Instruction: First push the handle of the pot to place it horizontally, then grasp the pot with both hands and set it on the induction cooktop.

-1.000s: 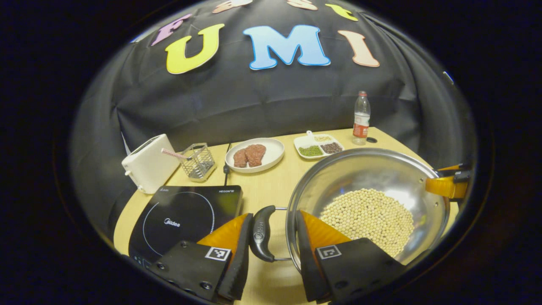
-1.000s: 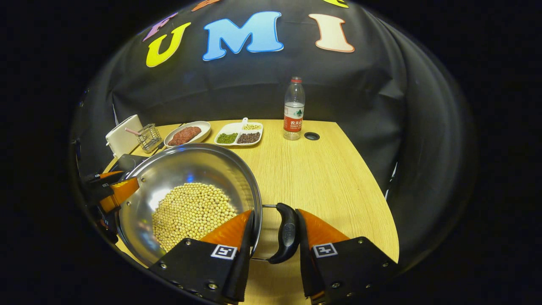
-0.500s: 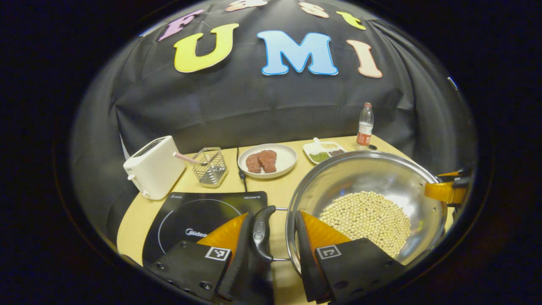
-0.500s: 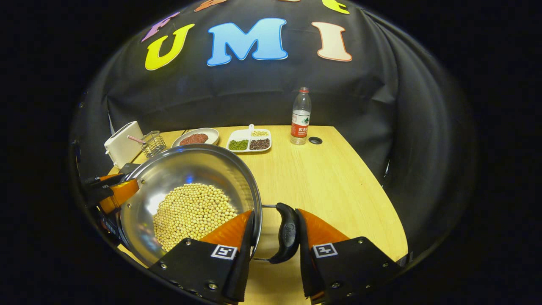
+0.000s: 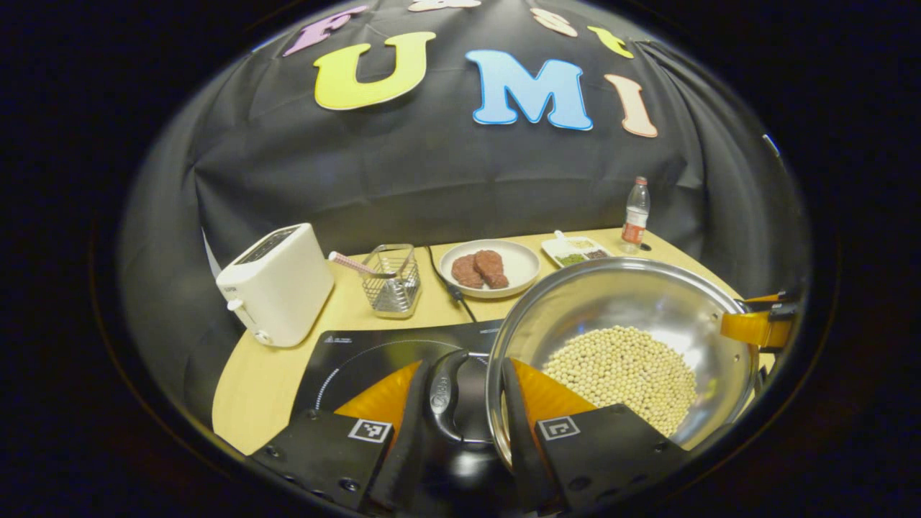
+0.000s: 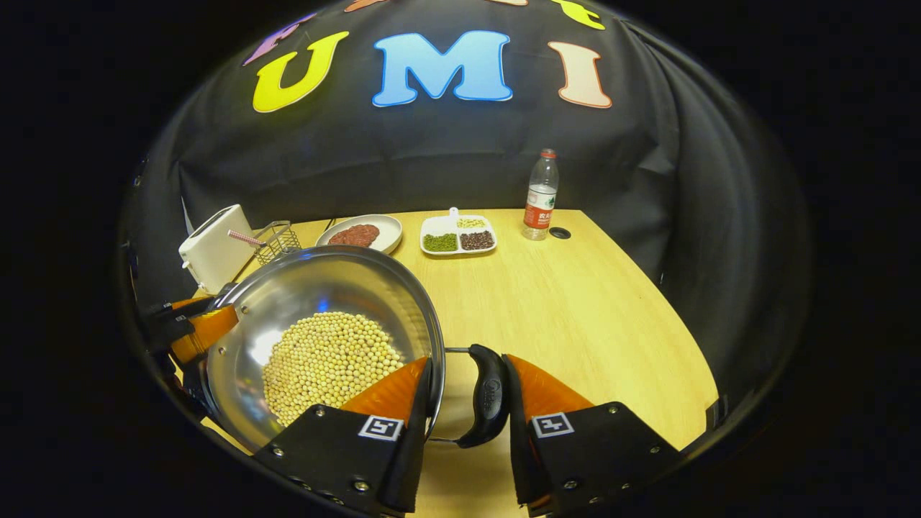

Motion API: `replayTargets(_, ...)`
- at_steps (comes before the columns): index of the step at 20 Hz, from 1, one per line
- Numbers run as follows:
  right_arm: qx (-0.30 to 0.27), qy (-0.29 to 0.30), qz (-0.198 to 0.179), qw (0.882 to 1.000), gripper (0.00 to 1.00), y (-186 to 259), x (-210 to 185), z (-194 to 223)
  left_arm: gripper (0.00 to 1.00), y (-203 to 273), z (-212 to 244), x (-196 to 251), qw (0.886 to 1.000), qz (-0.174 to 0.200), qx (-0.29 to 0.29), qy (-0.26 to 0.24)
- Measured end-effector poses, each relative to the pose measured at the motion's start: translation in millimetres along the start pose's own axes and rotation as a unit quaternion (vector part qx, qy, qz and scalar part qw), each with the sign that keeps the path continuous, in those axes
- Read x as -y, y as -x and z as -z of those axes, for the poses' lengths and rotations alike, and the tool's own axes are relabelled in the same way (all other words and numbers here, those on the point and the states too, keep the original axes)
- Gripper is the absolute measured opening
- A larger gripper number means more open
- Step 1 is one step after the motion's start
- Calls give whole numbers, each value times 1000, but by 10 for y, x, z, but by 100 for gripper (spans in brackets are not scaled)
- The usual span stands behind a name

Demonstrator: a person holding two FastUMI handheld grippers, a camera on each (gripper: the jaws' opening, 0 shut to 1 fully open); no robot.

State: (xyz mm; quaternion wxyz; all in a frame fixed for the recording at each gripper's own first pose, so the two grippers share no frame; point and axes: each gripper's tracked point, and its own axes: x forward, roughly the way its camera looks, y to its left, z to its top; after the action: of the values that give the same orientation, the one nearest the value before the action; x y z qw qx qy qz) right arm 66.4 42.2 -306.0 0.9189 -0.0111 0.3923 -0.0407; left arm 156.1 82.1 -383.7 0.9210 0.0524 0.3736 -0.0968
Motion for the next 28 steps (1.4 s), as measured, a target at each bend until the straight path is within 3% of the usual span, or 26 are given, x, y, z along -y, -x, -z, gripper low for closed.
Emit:
replayTargets(5,-4,-10,1,1000,51,-19,-450,17,55,-38,18,-476,1000,1,1,-5)
replayTargets(10,-5,-1,-14,1000,50,-86,-904,-40,63,-40,68,-942,1000,-15,-1,3)
replayTargets(11,-4,1,-18,1000,51,-106,-999,-57,55,-38,81,-1040,1000,-19,-2,6)
replayTargets(12,-4,3,-23,1000,51,-123,-1089,-78,55,-29,94,-1136,1000,-24,-2,8)
replayTargets(16,-6,10,-44,999,50,-221,-1444,-132,63,-26,156,-1516,999,-45,-6,15)
replayTargets(18,-7,12,-53,999,51,-264,-1589,-136,55,-29,188,-1661,998,-52,-9,18)
replayTargets(23,-12,7,-66,998,50,-328,-1830,-133,60,-72,207,-1916,998,-65,-12,17)
replayTargets(24,-13,6,-68,998,50,-337,-1859,-134,56,-80,207,-1945,997,-68,-12,17)
replayTargets(25,-13,6,-69,998,50,-342,-1882,-139,61,-86,216,-1971,997,-69,-12,18)
replayTargets(26,-13,7,-70,997,50,-345,-1896,-136,58,-90,226,-1984,997,-70,-12,20)
replayTargets(28,-13,7,-70,997,50,-340,-1897,-120,62,-85,237,-2000,997,-71,-9,22)
